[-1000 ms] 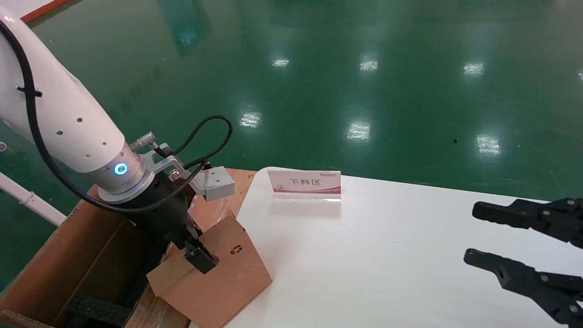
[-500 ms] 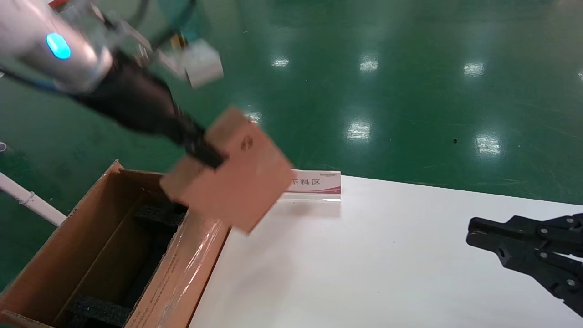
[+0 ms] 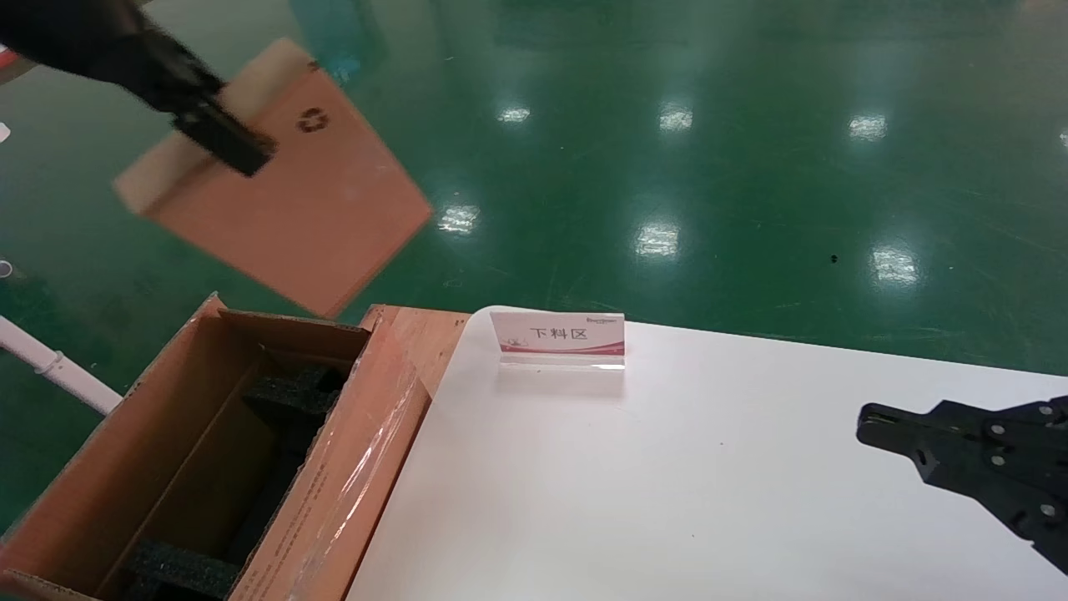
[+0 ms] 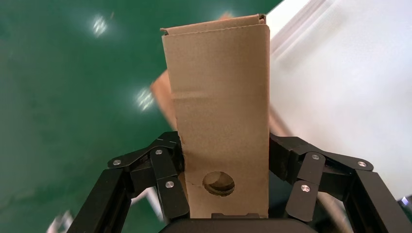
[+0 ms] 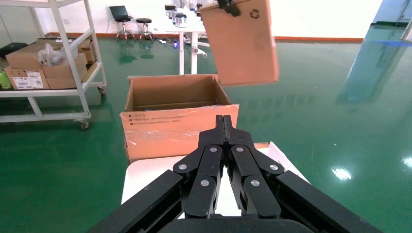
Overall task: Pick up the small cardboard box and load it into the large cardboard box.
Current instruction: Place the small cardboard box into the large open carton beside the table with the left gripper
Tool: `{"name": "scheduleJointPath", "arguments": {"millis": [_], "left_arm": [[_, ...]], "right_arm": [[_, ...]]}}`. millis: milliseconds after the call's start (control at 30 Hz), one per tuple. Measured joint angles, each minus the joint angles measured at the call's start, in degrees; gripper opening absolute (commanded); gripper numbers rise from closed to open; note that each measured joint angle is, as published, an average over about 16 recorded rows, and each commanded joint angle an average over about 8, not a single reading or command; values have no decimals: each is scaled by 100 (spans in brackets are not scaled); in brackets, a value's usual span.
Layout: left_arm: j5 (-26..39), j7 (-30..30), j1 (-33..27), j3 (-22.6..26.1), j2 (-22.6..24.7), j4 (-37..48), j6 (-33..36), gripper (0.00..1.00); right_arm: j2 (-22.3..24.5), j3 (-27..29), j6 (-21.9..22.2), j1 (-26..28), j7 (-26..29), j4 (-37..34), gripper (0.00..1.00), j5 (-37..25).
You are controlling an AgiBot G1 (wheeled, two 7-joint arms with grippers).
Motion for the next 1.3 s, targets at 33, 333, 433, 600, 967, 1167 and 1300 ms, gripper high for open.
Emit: {"name": "scheduleJointPath", "arguments": {"millis": [33, 333, 433, 600, 967, 1167, 1300], "left_arm": [[-42, 37, -89, 205, 7, 11, 5, 0], [-616, 205, -603, 2068, 64, -40, -25, 0], [-799, 221, -653, 2556, 58, -48, -59, 0], [-1019, 200, -649, 3132, -7, -34, -139, 0], [-991, 2, -397, 3638, -460, -94, -538, 0], [-835, -108, -156, 3744, -708, -114, -915, 0], [-736, -177, 39, 3793, -822, -106, -1185, 0]], "right_arm": [[0, 0, 0, 0, 0, 0, 0, 0], [2, -4, 2, 1, -2, 0, 20, 3], [2, -5, 2, 1, -2, 0, 58, 3], [3, -7, 3, 1, -3, 0, 100, 4], [4, -10, 5, 2, -5, 0, 100, 7], [5, -13, 5, 3, -6, 0, 100, 9], [6, -14, 6, 3, -7, 0, 100, 10]]}}
